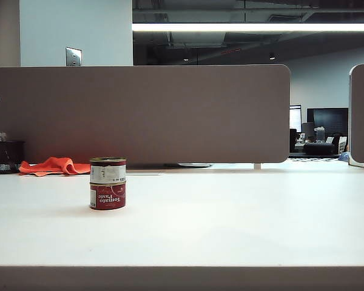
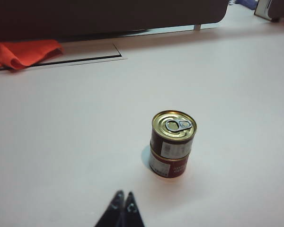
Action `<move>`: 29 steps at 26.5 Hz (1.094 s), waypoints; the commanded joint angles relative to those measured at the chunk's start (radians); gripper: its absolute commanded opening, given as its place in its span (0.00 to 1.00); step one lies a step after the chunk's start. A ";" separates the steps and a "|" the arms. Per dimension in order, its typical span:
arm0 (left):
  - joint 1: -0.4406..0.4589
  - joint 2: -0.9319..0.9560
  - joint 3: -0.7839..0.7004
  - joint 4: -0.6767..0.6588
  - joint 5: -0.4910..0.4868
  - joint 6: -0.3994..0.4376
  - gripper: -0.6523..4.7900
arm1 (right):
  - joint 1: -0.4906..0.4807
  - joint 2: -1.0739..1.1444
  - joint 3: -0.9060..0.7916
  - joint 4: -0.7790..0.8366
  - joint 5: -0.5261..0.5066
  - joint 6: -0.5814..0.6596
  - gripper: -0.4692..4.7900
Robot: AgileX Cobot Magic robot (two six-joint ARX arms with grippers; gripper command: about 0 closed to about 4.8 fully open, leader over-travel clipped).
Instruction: Stack a can of tomatoes on the right onto the can of tomatoes on the left.
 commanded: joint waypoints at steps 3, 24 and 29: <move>0.001 0.000 -0.069 0.141 0.018 -0.056 0.11 | 0.000 -0.009 -0.043 0.088 0.006 0.002 0.08; 0.002 -0.370 -0.091 -0.188 -0.039 -0.044 0.11 | -0.001 -0.312 -0.076 -0.125 0.008 -0.004 0.08; 0.002 -0.454 -0.091 -0.237 -0.079 -0.048 0.11 | 0.000 -0.421 -0.105 -0.227 0.011 0.034 0.08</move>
